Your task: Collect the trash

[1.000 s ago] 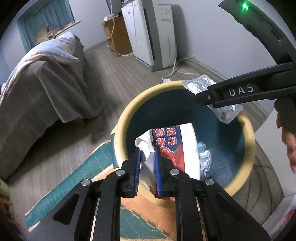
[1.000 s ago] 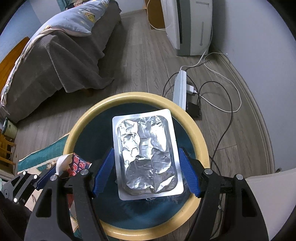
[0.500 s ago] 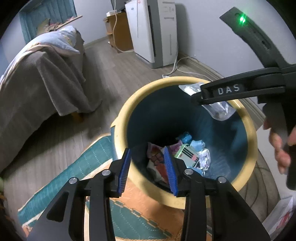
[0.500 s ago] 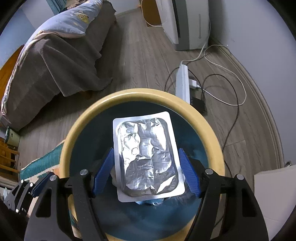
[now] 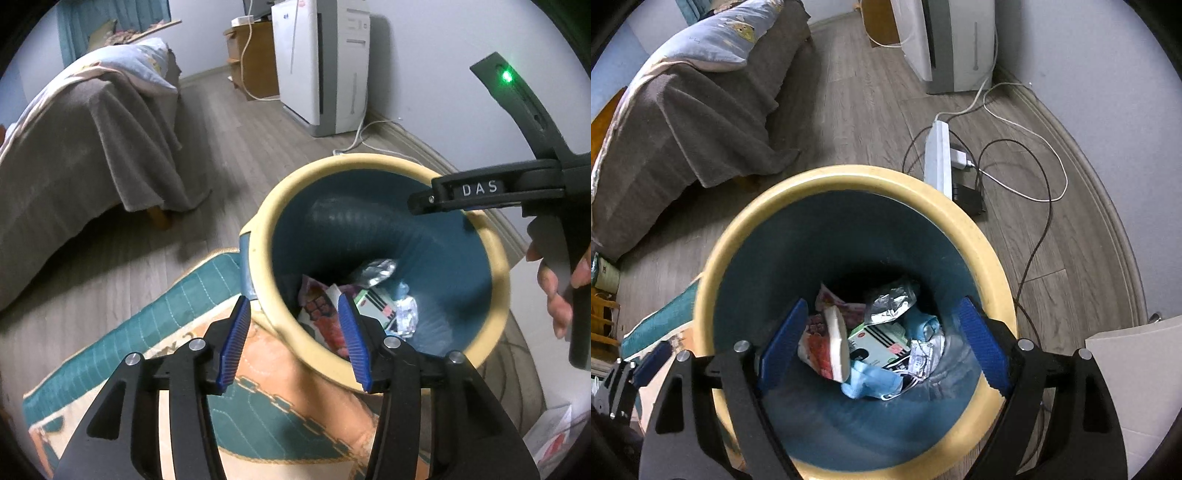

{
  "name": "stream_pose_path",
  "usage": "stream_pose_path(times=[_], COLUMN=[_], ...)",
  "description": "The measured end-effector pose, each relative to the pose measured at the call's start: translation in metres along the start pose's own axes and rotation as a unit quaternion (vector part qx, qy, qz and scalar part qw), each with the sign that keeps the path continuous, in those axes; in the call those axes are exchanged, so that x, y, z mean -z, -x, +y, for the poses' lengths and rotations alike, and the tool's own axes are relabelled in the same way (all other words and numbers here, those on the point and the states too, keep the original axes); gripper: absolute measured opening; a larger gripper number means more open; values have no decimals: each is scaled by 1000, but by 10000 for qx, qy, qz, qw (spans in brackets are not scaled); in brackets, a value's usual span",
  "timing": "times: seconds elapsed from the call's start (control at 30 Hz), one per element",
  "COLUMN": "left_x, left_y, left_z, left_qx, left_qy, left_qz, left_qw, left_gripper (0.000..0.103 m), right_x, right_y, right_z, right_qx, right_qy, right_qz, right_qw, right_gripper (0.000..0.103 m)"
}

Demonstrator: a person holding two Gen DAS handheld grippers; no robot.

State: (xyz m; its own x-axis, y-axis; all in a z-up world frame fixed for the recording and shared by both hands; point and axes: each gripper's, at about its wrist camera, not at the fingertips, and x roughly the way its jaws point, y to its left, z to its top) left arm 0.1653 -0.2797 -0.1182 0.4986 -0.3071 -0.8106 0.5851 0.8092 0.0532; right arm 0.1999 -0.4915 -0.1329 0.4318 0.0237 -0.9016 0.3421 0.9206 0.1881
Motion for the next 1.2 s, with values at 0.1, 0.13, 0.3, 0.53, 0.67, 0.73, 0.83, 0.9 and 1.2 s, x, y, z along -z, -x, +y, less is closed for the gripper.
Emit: stream_pose_path(times=[0.1,0.13,0.3,0.53,0.67,0.73,0.83,0.9,1.2], left_x=[-1,-1,1,12,20,22,27,31,38], left_y=[21,28,85,175,197,201,196,194,183], left_z=[1,2,5,1,-3,-3,-3,-3,9], left_qx=[74,86,-50,-123,-391,-443,-451,-453,-505], left_qy=[87,113,313,559,693,792,903,895,873], left_qz=[-106,-158,-494,-1061,-1053,-1081,-1069,-1058,-904], left_qw=[9999,9998,9983,9927,9912,9900,9891,9893,9908], left_gripper=[71,84,97,98,98,98,98,98,98], right_x=[5,6,27,72,95,103,112,115,117], right_y=[26,36,111,190,205,204,192,182,186], right_z=[6,8,5,5,6,10,17,21,26], right_qx=[-33,0,74,106,42,95,209,207,186], right_qy=[81,108,62,374,465,568,838,934,934], right_qz=[-114,-148,-595,-1200,-1406,-1484,-1417,-1217,-1265], right_qw=[9999,9998,9982,9920,9890,9873,9861,9879,9874], right_gripper=[83,86,97,97,97,97,97,97,97])
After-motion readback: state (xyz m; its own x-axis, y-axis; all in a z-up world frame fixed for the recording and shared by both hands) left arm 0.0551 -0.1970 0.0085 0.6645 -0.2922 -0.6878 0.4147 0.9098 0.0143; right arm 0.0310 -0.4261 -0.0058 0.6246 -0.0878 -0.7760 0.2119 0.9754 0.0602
